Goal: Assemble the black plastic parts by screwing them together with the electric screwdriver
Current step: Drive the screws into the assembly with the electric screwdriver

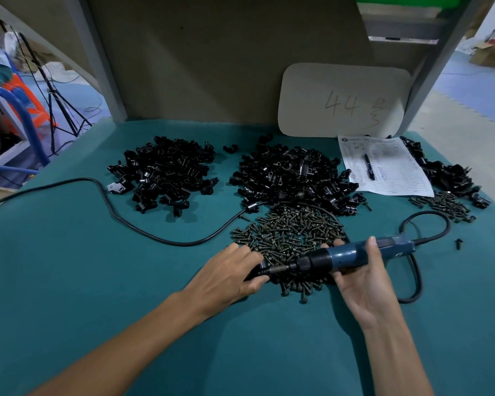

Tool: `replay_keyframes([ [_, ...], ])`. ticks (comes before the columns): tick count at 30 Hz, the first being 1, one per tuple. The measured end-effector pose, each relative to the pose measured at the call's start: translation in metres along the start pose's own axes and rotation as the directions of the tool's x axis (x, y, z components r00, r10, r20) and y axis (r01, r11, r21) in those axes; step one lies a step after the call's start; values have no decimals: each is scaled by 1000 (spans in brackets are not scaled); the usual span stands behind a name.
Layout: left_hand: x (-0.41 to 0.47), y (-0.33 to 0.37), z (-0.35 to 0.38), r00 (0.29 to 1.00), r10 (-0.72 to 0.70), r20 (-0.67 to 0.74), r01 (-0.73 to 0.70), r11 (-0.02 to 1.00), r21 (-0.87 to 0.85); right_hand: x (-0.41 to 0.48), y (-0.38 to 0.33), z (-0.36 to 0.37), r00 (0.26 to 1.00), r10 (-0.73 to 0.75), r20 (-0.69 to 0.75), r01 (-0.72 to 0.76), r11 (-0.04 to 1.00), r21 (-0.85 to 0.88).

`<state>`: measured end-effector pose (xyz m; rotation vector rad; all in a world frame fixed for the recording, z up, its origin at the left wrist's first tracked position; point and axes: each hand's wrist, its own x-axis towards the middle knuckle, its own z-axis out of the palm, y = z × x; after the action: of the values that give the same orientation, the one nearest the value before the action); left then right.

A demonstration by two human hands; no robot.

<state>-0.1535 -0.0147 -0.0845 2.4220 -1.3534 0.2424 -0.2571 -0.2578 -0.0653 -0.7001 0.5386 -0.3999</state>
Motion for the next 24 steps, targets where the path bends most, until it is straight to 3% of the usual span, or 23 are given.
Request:
replay_keyframes([
  [14, -4, -2, 3, 989, -104, 100, 119, 980, -157, 0, 2, -3, 999, -25, 29, 22, 997, 77],
  [19, -11, 0, -2, 983, -179, -50, 167, 969, -181, 5, 0, -12, 993, -114, -15, 112, 991, -69],
  [24, -8, 2, -3, 979, -180, -90, 164, 973, -162, -1, -1, -6, 963, -256, -83, 177, 836, -520],
])
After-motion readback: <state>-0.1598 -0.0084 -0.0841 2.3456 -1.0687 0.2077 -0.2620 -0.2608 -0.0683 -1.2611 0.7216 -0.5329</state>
